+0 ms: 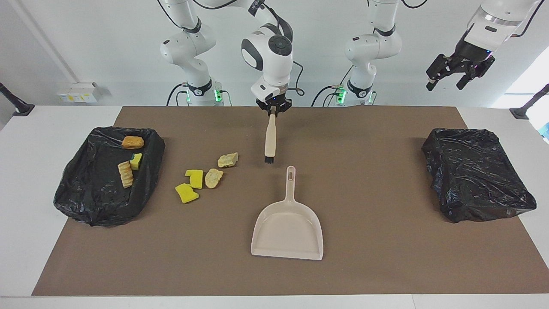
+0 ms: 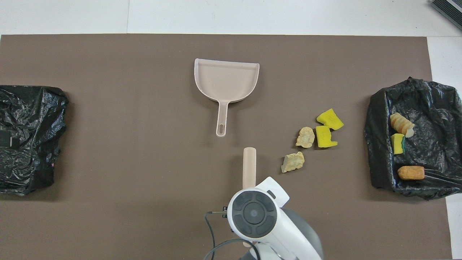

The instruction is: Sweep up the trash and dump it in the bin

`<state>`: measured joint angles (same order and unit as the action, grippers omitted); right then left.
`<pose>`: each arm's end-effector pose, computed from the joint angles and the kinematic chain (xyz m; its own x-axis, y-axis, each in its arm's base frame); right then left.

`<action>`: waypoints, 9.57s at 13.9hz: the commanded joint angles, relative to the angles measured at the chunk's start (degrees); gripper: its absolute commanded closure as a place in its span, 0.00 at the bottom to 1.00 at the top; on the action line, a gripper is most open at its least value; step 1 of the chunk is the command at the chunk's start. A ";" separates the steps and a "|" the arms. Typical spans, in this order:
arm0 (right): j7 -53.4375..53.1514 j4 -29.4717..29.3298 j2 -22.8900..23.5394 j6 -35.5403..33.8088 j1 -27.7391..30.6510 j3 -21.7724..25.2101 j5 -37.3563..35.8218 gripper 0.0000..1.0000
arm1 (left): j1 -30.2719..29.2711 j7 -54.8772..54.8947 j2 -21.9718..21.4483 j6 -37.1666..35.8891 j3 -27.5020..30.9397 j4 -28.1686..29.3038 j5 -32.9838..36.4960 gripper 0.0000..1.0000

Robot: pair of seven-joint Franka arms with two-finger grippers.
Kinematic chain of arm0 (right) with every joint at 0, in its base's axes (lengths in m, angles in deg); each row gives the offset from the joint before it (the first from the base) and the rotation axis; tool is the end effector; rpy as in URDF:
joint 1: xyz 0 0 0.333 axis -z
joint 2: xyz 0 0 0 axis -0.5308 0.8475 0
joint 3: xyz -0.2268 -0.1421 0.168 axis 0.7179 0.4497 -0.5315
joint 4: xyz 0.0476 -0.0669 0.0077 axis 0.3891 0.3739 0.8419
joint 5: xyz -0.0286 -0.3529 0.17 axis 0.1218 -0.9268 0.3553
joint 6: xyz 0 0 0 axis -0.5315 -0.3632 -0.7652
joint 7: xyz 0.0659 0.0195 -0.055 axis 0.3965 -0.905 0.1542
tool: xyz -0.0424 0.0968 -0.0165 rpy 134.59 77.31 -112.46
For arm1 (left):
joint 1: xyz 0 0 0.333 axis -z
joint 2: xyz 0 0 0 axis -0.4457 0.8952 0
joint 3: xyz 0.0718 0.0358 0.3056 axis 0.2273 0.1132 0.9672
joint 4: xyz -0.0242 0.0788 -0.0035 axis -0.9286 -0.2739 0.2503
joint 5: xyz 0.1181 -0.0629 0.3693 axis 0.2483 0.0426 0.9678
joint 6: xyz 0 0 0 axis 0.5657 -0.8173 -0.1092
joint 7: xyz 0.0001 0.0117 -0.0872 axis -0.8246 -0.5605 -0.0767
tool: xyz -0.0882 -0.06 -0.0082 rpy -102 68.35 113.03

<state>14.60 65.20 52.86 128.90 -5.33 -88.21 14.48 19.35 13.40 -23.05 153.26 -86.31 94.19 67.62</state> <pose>0.3668 0.3389 0.4212 0.9802 -0.1006 -0.1706 -0.0898 -0.9935 0.0698 0.4907 -0.0021 0.6866 0.9992 0.0383 -0.0147 0.0389 -0.9985 0.0394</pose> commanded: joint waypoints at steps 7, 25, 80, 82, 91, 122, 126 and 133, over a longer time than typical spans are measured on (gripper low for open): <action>25.89 0.73 -8.23 -9.67 21.98 -0.03 0.09 1.00 | 0.35 -0.31 -0.36 -1.00 -0.12 -0.32 0.20 0.00; 58.01 3.98 -0.07 5.24 45.21 -0.20 -12.30 1.00 | 0.53 -0.31 -0.36 -1.09 -0.30 -0.32 0.20 0.00; 44.30 3.18 2.05 1.48 36.25 -0.12 -3.51 1.00 | 30.75 -22.11 28.90 50.41 -4.17 5.74 0.20 0.00; 44.39 3.62 1.61 1.66 36.25 -0.20 -3.51 1.00 | 31.29 -23.16 30.74 52.52 -4.17 5.92 0.29 0.00; 45.00 6.70 1.35 6.14 37.39 -0.38 -3.51 1.00 | 32.52 -22.72 34.53 55.60 -4.08 5.48 2.92 0.00; 31.64 6.26 -2.87 -0.37 27.55 -0.47 -3.51 1.00 | 18.44 60.16 6.32 34.04 -4.08 29.90 6.53 1.00; 33.40 11.52 -4.63 5.07 28.95 -0.47 -3.51 1.00 | 21.88 53.93 7.81 36.79 -4.08 31.06 4.78 1.00; 32.26 14.97 -2.97 11.24 27.03 -0.82 -2.38 1.00 | 23.99 52.08 10.01 39.61 -4.08 32.38 0.90 1.00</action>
<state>46.68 79.36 50.11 138.33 22.51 -88.61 11.71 42.30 66.63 -13.07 190.95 -91.05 124.84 69.45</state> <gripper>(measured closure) 0.740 0.683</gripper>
